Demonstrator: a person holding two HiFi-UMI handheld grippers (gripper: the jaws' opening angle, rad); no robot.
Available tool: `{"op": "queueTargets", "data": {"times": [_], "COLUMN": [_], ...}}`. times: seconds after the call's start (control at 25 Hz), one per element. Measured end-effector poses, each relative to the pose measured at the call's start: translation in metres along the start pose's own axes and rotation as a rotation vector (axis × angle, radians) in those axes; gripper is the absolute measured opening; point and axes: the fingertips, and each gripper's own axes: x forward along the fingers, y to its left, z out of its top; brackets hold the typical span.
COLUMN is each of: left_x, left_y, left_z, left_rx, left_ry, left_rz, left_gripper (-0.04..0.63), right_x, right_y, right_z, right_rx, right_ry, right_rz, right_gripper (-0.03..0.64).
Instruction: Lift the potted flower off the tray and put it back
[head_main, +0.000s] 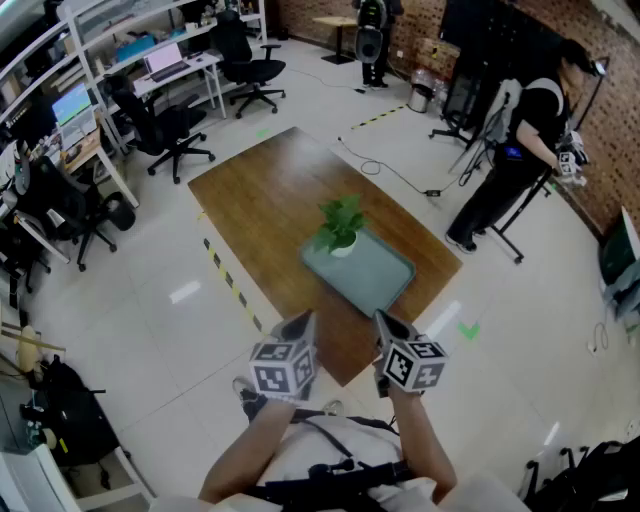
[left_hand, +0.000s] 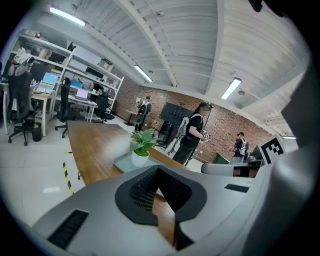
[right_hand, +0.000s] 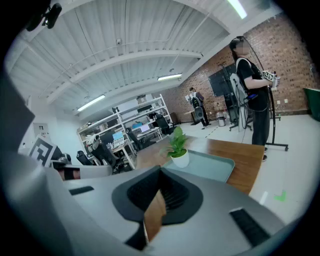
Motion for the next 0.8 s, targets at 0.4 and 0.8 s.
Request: {"op": "queueTargets", "data": {"times": [0.4,0.8], "left_x": [0.011,0.042], "left_y": [0.007,0.023], "left_z": [0.004,0.03], "left_rx": [0.001,0.05], "left_ry": [0.017,0.034], "left_rz": [-0.01,-0.054], "left_gripper": [-0.003,-0.003], "right_x": [0.024,0.094], "right_y": [-0.035,-0.063], "right_z": [0.003,0.041], "right_rx": [0.088,0.144], "right_ry": [-0.023,-0.019], "right_rz": [-0.08,-0.095], "right_gripper": [0.031,0.119]}}
